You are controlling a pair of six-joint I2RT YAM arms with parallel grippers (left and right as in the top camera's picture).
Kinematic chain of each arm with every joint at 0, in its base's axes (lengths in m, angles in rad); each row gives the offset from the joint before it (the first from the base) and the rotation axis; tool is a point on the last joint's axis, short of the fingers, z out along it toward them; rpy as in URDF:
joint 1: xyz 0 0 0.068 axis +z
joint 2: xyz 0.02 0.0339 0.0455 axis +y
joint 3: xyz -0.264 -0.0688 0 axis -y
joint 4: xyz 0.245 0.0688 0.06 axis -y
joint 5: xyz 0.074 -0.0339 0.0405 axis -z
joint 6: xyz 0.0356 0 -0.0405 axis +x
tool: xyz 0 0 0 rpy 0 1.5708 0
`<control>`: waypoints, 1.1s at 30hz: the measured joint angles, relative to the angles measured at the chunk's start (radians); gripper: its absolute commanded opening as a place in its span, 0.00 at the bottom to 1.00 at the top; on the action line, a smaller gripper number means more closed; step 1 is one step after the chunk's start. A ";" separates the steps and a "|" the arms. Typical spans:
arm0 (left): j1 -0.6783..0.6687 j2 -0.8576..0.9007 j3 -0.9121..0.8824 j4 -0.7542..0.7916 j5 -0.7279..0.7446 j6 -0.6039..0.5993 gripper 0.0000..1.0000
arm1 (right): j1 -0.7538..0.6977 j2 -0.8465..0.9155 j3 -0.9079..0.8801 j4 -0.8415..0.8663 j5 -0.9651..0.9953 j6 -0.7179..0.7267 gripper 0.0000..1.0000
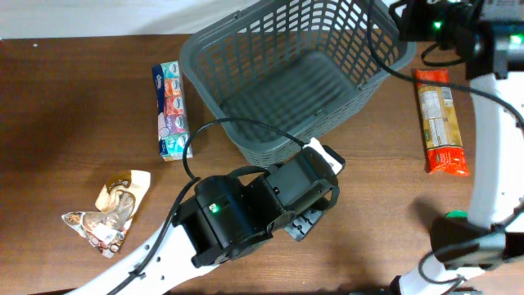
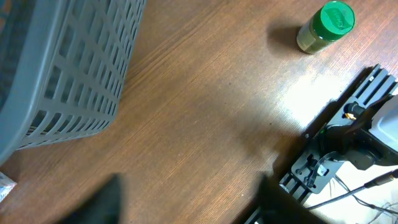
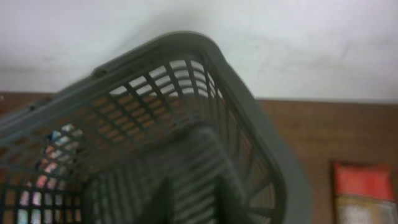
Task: Pack container
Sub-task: 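Grasp the grey basket rim with both grippers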
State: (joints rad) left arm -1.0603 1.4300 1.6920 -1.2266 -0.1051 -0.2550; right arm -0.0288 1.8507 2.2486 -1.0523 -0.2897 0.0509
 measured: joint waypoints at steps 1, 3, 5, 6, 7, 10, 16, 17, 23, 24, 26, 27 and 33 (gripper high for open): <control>0.000 0.001 0.000 0.001 -0.005 0.000 0.02 | 0.000 0.011 0.000 -0.003 0.002 0.008 0.14; 0.000 0.002 0.000 0.003 -0.019 -0.002 0.02 | 0.000 0.024 0.000 -0.015 0.015 0.034 0.22; 0.000 0.003 0.000 0.004 -0.045 -0.021 0.02 | 0.000 0.028 0.000 -0.031 0.030 0.040 0.12; 0.000 0.005 0.000 0.004 -0.058 -0.032 0.02 | 0.000 0.028 0.000 -0.038 0.037 0.042 0.04; 0.000 0.007 0.000 0.004 -0.066 -0.036 0.02 | 0.000 0.028 0.000 -0.042 0.040 0.047 0.04; 0.000 0.026 0.000 0.011 -0.095 -0.062 0.02 | 0.000 0.028 0.000 -0.043 0.056 0.059 0.04; 0.000 0.088 0.000 0.066 -0.114 -0.105 0.02 | 0.005 0.039 0.000 -0.063 0.172 0.059 0.04; 0.000 0.100 0.000 0.073 -0.115 -0.109 0.02 | 0.006 0.046 0.000 -0.072 0.193 0.059 0.04; 0.000 0.166 0.000 0.095 -0.126 -0.135 0.02 | 0.006 0.103 0.000 -0.097 0.257 0.059 0.04; 0.000 0.174 0.000 0.095 -0.134 -0.144 0.02 | 0.007 0.111 0.000 -0.097 0.262 0.059 0.03; 0.000 0.190 0.000 0.095 -0.148 -0.161 0.02 | 0.010 0.120 0.000 -0.097 0.269 0.059 0.04; 0.000 0.196 0.000 0.095 -0.155 -0.167 0.01 | 0.013 0.124 0.000 -0.097 0.272 0.059 0.04; 0.002 0.231 0.000 0.095 -0.176 -0.188 0.02 | 0.040 0.130 0.000 -0.100 0.275 0.057 0.04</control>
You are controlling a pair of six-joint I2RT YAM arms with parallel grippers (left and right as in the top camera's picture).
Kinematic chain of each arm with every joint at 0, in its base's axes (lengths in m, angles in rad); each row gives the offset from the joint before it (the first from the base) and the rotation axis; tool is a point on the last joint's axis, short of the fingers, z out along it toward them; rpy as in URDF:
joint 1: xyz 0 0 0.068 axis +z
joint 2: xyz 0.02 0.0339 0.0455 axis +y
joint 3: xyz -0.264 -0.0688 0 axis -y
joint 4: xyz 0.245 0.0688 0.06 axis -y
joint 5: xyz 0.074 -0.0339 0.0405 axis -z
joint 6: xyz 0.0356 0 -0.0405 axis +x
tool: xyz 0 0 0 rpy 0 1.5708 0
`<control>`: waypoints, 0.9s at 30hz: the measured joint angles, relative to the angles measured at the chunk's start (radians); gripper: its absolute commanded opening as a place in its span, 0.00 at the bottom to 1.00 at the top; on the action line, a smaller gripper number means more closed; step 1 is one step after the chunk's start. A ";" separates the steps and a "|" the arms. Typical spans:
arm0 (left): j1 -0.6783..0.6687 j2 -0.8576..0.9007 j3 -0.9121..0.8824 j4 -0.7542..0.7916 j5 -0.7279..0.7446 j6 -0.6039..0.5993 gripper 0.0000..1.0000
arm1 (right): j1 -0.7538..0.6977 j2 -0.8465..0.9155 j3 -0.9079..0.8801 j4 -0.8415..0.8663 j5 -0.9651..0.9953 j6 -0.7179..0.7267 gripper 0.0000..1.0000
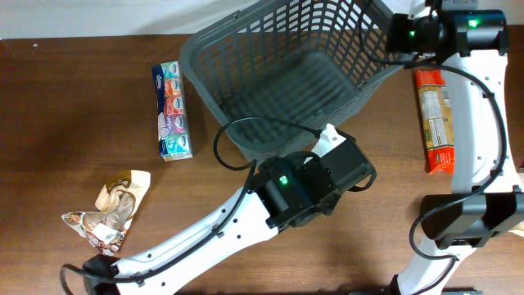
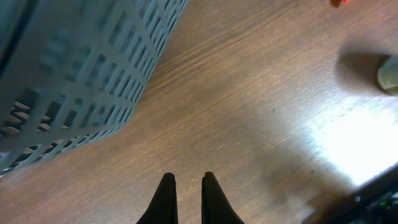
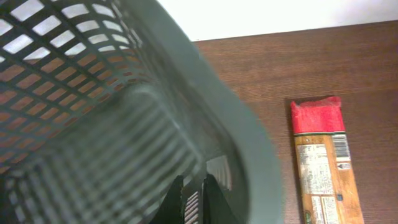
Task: Pack container
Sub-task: 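Grasp the grey basket rim with both grippers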
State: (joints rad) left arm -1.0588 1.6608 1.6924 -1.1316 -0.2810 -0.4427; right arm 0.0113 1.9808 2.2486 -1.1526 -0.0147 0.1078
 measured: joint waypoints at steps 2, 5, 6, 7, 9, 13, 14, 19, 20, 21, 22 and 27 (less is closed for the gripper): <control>0.003 0.010 0.000 0.003 -0.001 -0.001 0.02 | 0.004 0.003 0.000 -0.007 0.000 0.000 0.04; 0.014 0.020 0.000 0.024 -0.001 -0.004 0.02 | 0.004 0.003 0.000 -0.021 0.007 0.001 0.04; 0.019 0.021 0.000 0.031 -0.002 -0.005 0.02 | 0.003 0.003 0.000 -0.025 0.011 0.000 0.04; 0.024 0.021 0.000 0.038 -0.003 -0.005 0.01 | 0.003 0.003 0.000 -0.027 0.013 0.000 0.04; 0.034 0.021 0.000 0.048 -0.006 -0.008 0.02 | 0.003 0.003 0.000 -0.034 0.016 0.000 0.04; 0.053 0.021 0.000 0.053 -0.008 -0.008 0.02 | 0.003 0.004 0.000 -0.055 0.019 0.000 0.04; 0.058 0.021 0.000 0.053 -0.008 -0.008 0.02 | 0.003 0.004 0.000 -0.059 0.019 0.000 0.04; 0.093 0.021 0.000 0.053 -0.008 -0.008 0.02 | 0.003 0.004 0.000 -0.081 0.019 0.000 0.04; 0.101 0.021 0.000 0.053 -0.008 -0.008 0.02 | 0.003 0.004 0.000 -0.086 0.018 0.000 0.04; 0.108 0.021 0.000 0.053 -0.008 -0.008 0.02 | 0.003 0.004 0.000 -0.090 0.019 -0.001 0.04; 0.116 0.021 0.000 0.053 -0.008 -0.008 0.02 | 0.003 0.004 0.000 -0.096 0.019 0.000 0.04; 0.154 0.021 0.000 0.040 -0.006 -0.008 0.02 | 0.004 0.004 0.000 -0.113 0.018 -0.003 0.04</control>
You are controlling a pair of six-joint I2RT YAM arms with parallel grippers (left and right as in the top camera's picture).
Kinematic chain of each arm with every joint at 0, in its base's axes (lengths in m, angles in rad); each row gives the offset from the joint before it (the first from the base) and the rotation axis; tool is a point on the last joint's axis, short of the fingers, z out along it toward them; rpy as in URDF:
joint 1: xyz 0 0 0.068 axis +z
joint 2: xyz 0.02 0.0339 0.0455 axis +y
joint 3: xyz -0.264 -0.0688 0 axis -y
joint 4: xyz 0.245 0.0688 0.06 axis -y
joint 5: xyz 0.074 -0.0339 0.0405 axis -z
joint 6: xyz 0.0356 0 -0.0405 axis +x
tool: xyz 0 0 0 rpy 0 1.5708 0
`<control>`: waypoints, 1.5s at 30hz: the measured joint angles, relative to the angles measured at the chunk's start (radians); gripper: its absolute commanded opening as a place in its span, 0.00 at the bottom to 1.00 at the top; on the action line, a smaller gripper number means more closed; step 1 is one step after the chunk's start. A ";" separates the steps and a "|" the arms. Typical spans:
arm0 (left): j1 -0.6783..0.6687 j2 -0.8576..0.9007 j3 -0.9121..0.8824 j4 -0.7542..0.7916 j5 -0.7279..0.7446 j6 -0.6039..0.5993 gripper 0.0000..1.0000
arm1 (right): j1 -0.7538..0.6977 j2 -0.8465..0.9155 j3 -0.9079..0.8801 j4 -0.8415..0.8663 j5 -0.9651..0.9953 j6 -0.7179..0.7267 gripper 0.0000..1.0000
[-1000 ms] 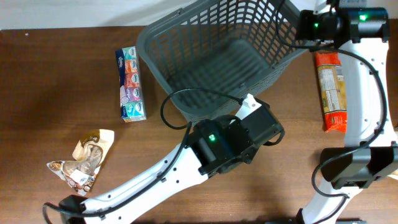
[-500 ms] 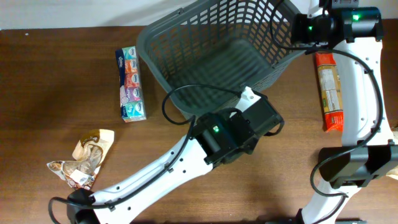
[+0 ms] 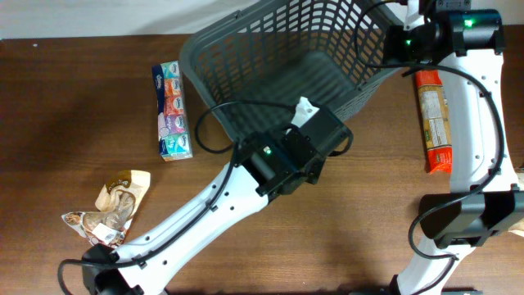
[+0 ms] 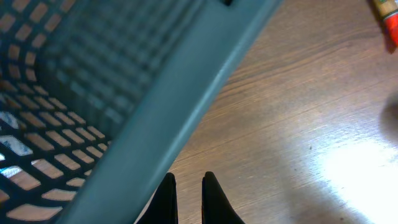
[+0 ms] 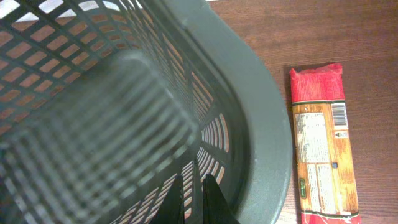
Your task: Pack container
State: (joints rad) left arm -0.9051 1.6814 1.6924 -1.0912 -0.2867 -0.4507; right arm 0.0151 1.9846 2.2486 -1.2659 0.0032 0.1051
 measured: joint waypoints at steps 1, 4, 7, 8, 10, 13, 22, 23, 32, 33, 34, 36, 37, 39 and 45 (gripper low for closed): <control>0.006 0.000 0.000 -0.002 -0.001 0.000 0.02 | 0.000 0.000 0.000 -0.003 0.000 -0.001 0.04; 0.026 0.000 0.000 -0.008 -0.001 0.000 0.02 | 0.001 0.000 0.000 -0.014 0.000 -0.001 0.04; 0.047 0.000 0.000 -0.015 -0.002 0.000 0.02 | 0.002 0.000 0.000 -0.028 0.000 -0.001 0.04; 0.053 0.000 0.000 -0.019 -0.003 0.000 0.02 | 0.002 0.000 0.000 -0.033 0.000 -0.001 0.04; 0.066 0.000 0.000 -0.032 -0.006 0.000 0.02 | 0.002 0.000 0.000 -0.044 0.000 -0.001 0.04; 0.082 0.000 0.000 -0.054 -0.018 0.000 0.02 | 0.005 0.000 0.000 -0.055 0.000 -0.002 0.04; 0.128 0.000 0.000 -0.080 -0.040 0.000 0.02 | 0.063 0.000 0.000 -0.086 0.000 -0.015 0.04; 0.136 0.000 0.000 -0.086 -0.045 0.000 0.02 | 0.070 0.000 0.000 -0.091 0.001 -0.016 0.04; 0.214 0.000 0.000 -0.101 -0.072 0.000 0.02 | 0.127 0.000 0.000 -0.145 0.043 -0.026 0.04; 0.224 0.000 0.000 -0.102 -0.074 0.000 0.02 | 0.130 0.000 0.000 -0.150 0.046 -0.026 0.04; 0.233 0.000 0.000 -0.101 -0.075 0.000 0.02 | 0.135 0.000 0.000 -0.154 0.050 -0.026 0.04; 0.253 0.000 0.000 -0.102 -0.078 0.000 0.02 | 0.143 0.000 0.000 -0.162 0.061 -0.026 0.04; 0.261 0.000 0.000 -0.102 -0.078 0.000 0.02 | 0.146 0.000 0.000 -0.166 0.065 -0.026 0.04; 0.275 0.000 0.000 -0.102 -0.080 0.000 0.01 | 0.154 0.000 0.000 -0.171 0.076 -0.027 0.04; 0.306 0.000 0.000 -0.102 -0.082 0.000 0.02 | 0.174 0.000 0.000 -0.171 0.091 -0.027 0.04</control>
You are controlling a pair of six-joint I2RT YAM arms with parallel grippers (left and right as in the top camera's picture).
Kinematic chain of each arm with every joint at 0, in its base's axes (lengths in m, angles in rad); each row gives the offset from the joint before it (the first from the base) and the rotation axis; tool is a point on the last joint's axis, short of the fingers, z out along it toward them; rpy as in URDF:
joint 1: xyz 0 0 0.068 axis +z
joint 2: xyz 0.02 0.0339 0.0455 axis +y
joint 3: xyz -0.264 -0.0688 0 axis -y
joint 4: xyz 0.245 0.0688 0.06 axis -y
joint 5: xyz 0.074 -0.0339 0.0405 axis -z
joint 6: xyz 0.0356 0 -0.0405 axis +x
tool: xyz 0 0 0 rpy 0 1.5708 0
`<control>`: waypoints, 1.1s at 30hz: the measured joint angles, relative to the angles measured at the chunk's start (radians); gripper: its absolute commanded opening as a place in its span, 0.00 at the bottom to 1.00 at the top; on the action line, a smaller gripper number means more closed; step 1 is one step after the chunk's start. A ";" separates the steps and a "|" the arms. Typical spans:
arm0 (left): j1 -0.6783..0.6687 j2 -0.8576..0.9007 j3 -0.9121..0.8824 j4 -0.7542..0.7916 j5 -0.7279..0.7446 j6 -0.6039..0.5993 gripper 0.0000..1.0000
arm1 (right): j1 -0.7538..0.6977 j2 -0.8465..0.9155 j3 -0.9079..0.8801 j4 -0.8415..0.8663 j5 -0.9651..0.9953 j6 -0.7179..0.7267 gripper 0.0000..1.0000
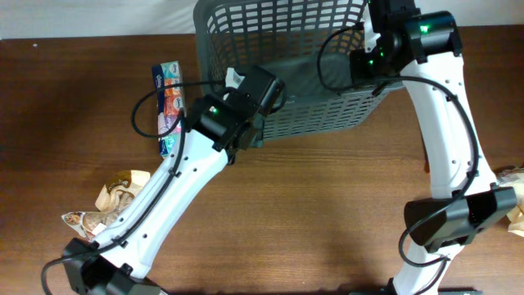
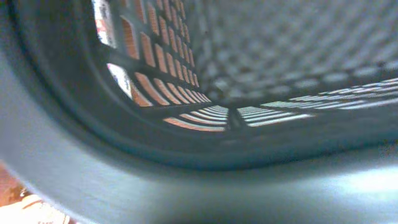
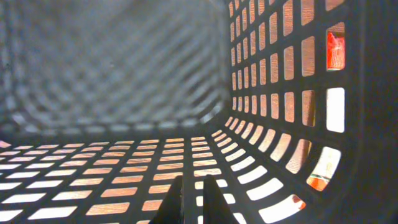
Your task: Pack container
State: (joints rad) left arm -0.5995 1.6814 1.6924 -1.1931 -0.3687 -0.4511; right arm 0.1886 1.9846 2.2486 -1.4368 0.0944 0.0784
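The grey mesh basket (image 1: 327, 106) sits at the back of the table, tipped so that one side wall faces up. My left gripper (image 1: 246, 129) is at the basket's front left corner. In the left wrist view the thick basket rim (image 2: 186, 186) fills the bottom and hides the fingers. My right gripper (image 1: 366, 62) reaches inside the basket. The right wrist view shows this gripper (image 3: 193, 202) shut, its tips against the mesh (image 3: 124, 168). A colourful tissue pack (image 1: 166, 102) lies left of the basket.
A crumpled snack bag (image 1: 110, 209) lies at the front left. Another crumpled wrapper (image 1: 514, 192) shows at the right edge. Something red (image 3: 334, 51) shows through the basket's holes on the right. The white wall runs close behind the basket.
The basket has turned, shifted toward the back and tipped up. My left gripper went from its front rim to its left corner. My right gripper went from above the right rim to inside it.
First my left gripper hovered over bare table in front of the basket, my right above its far right corner. Both then closed in on the rims with fingers shut. Now the basket is turned, pushed back and tipped, with both grippers at it.
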 measured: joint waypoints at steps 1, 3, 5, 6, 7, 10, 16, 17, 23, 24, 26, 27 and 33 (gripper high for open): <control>0.006 0.000 0.000 0.000 0.000 0.000 0.02 | 0.003 0.000 0.000 0.000 0.003 0.000 0.04; 0.022 0.000 0.000 0.000 0.000 0.000 0.02 | 0.010 0.000 0.000 -0.002 0.004 0.000 0.04; 0.036 0.000 0.000 0.000 0.000 0.000 0.02 | 0.017 0.000 0.000 -0.005 0.007 0.000 0.04; 0.044 0.000 0.000 0.000 0.000 0.000 0.02 | 0.021 0.000 0.000 -0.008 0.008 0.000 0.04; 0.051 0.000 0.000 0.000 0.000 0.000 0.02 | 0.024 0.000 0.000 -0.010 0.009 0.000 0.04; 0.064 0.000 0.000 0.000 -0.003 0.000 0.02 | 0.034 0.000 0.000 -0.013 0.014 0.001 0.04; 0.067 0.000 0.000 0.001 -0.003 0.000 0.02 | 0.039 0.000 0.002 -0.006 0.025 0.000 0.04; 0.067 0.000 0.000 0.001 -0.003 0.000 0.02 | 0.039 0.001 0.007 -0.006 0.026 0.000 0.04; 0.067 -0.040 0.000 0.002 -0.003 0.000 0.02 | 0.039 0.013 0.142 -0.012 0.026 0.000 0.04; 0.067 -0.060 0.000 0.002 -0.003 0.001 0.02 | 0.039 0.014 0.175 -0.015 0.026 0.000 0.04; 0.067 -0.113 0.000 0.003 -0.003 0.003 0.02 | 0.039 0.014 0.275 -0.039 0.031 -0.001 0.04; 0.067 -0.142 0.000 0.004 -0.005 0.006 0.02 | 0.039 0.014 0.316 -0.047 0.037 0.000 0.04; 0.068 -0.321 0.000 -0.031 -0.100 0.020 0.02 | 0.037 0.008 0.566 -0.116 0.204 0.021 0.04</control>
State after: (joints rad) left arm -0.5320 1.3605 1.6928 -1.2240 -0.4690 -0.4309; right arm 0.2256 1.9930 2.8151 -1.5528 0.2985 0.0990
